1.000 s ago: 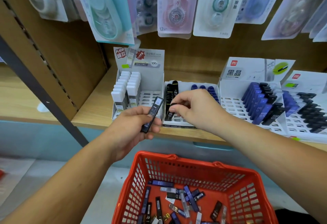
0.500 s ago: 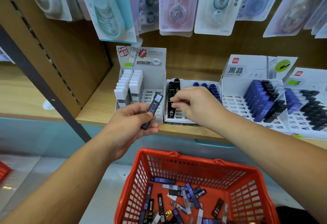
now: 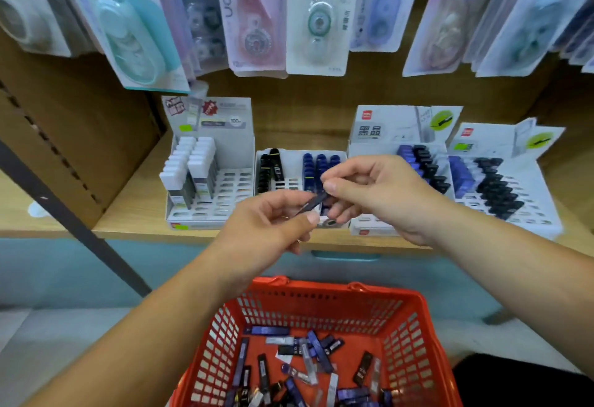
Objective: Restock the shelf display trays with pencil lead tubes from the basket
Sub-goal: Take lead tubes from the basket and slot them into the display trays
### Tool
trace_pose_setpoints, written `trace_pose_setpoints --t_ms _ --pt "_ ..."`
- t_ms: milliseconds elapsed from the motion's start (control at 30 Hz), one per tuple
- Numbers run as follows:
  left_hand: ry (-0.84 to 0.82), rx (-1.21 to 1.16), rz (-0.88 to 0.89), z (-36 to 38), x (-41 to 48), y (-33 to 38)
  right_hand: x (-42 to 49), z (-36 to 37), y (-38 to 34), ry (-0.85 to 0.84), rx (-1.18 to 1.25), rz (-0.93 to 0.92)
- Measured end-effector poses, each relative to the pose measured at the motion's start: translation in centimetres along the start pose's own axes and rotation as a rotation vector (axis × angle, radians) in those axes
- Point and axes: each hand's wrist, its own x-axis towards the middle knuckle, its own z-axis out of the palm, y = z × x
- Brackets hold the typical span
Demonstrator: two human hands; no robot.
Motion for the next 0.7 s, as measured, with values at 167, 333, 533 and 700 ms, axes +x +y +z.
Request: trace_pose_setpoints --t_ms 167,333,533,700 --pt "-0.054 0.166 0.045 4.8 0.3 -0.1 -1.8 -4.8 -0.7 0.011 -0.014 0.023" --pt "-0.052 0.276 0.016 8.6 2.7 -0.9 -3.1 -10.2 -0.5 0.128 -0.201 -0.027" --pt "-0.018 0.409 -0.003 12.6 6.3 -2.2 -3.1 -15.4 0.7 0.353 -0.295 -0.164" --pt "0.0 0.531 0.061 14.6 8.1 -4.1 -2.7 -17.0 3.1 0.292 -0.54 -0.183"
